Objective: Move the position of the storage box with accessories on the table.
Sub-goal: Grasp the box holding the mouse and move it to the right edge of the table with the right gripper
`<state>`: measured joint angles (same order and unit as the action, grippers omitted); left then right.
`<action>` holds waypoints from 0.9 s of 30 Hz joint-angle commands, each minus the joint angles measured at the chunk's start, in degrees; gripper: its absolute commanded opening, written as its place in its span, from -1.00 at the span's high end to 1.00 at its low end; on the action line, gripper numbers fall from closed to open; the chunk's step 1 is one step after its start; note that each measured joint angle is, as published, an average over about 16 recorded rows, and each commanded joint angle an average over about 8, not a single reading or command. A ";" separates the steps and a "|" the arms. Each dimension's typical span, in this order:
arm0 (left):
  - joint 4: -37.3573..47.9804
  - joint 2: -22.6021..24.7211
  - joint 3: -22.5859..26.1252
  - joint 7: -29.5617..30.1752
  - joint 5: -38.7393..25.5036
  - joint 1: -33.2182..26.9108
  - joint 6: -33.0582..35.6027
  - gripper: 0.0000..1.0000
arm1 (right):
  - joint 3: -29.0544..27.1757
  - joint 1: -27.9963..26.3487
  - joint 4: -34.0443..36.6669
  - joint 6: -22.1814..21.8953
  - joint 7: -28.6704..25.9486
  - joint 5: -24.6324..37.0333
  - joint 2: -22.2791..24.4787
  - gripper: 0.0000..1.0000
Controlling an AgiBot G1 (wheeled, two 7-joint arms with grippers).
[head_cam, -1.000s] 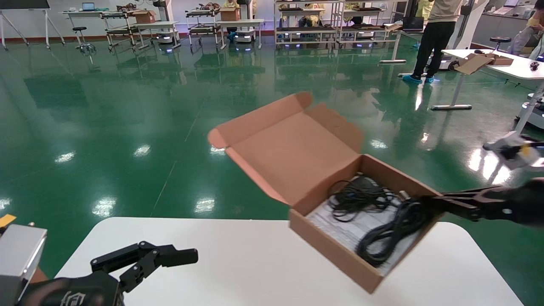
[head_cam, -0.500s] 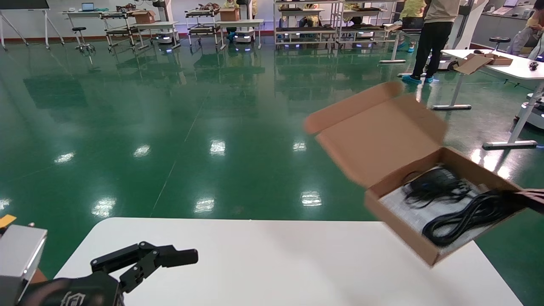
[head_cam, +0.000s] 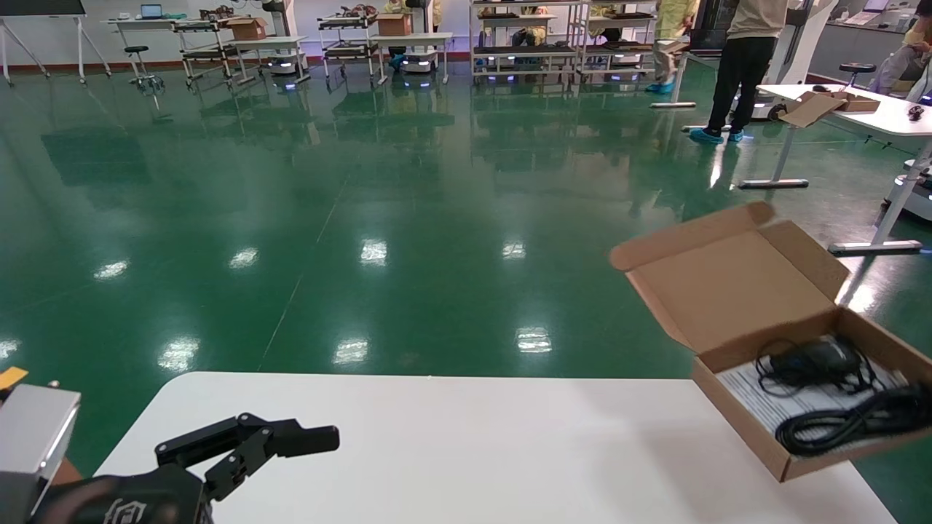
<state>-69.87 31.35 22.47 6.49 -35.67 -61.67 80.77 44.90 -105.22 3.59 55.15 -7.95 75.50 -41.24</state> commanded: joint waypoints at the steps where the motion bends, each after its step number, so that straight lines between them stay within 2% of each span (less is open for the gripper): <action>1: 0.00 0.00 0.00 0.00 0.00 0.00 0.00 -1.00 | -0.35 1.62 0.27 -1.21 0.10 -0.48 0.12 1.00; 14: 0.00 0.00 0.00 0.00 0.00 0.00 0.00 -1.00 | -4.52 13.39 -0.28 -6.19 1.44 -6.14 -0.62 1.00; 27: 0.00 0.00 0.00 0.00 0.00 0.00 0.00 -1.00 | -8.62 21.39 -2.41 -12.13 4.22 -11.95 -4.49 1.00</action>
<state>-69.87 31.35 22.47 6.49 -35.67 -61.67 80.77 36.30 -84.17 1.22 42.60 -3.77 63.58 -45.74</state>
